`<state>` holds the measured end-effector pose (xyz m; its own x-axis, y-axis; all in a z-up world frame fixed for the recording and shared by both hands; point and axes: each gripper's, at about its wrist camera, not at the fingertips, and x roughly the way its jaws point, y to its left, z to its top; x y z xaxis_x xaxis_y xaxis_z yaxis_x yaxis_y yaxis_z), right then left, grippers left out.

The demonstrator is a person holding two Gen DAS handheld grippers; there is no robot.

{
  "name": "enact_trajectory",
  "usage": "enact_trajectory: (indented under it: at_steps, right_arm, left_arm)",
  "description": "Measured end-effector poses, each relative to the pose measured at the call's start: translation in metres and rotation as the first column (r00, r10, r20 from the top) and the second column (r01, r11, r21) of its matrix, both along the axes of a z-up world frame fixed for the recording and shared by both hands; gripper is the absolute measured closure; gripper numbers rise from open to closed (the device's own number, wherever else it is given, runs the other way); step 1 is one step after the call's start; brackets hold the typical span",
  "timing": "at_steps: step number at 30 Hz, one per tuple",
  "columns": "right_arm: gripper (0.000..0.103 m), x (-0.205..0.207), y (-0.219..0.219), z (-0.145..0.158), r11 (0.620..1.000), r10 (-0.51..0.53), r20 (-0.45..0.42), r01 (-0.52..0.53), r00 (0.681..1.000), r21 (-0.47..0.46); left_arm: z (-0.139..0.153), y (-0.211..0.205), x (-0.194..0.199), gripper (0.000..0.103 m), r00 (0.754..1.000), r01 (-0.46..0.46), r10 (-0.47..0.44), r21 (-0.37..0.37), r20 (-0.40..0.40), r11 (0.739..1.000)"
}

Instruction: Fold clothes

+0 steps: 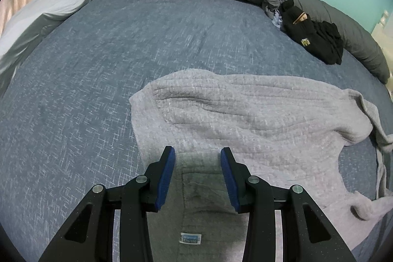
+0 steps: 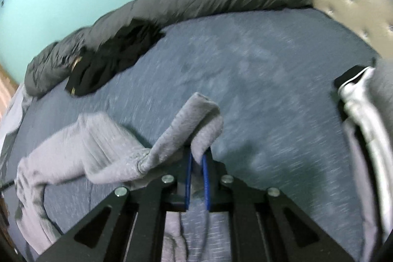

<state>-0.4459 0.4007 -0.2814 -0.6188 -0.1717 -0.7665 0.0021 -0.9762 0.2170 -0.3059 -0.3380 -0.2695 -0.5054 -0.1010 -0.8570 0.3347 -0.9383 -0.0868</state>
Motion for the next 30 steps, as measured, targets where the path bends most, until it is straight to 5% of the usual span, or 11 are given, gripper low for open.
enact_trajectory:
  at_steps: [9, 21, 26, 30]
  right_arm:
    - [0.096, -0.026, 0.037, 0.048, 0.994, -0.111, -0.010, 0.112, 0.994, 0.010]
    - [0.095, -0.076, 0.076, 0.072, 0.970, -0.238, 0.102, 0.231, 0.966, 0.078]
    - [0.085, -0.080, 0.067, 0.062, 0.940, -0.267, 0.022, 0.255, 0.963, 0.227]
    - [0.064, -0.069, 0.077, 0.061, 0.940, -0.307, -0.031, 0.308, 0.951, 0.146]
  left_arm:
    - [0.001, 0.008, -0.005, 0.061, 1.000, 0.014, -0.014, -0.004, -0.001, 1.000]
    - [-0.006, 0.004, -0.013, 0.061, 1.000, 0.020, -0.019, -0.045, 0.019, 0.999]
    - [-0.010, 0.004, -0.016, 0.061, 1.000, 0.017, -0.016, -0.032, 0.026, 0.999]
    - [-0.011, 0.008, -0.018, 0.061, 0.999, 0.030, -0.029, -0.036, 0.029, 0.999]
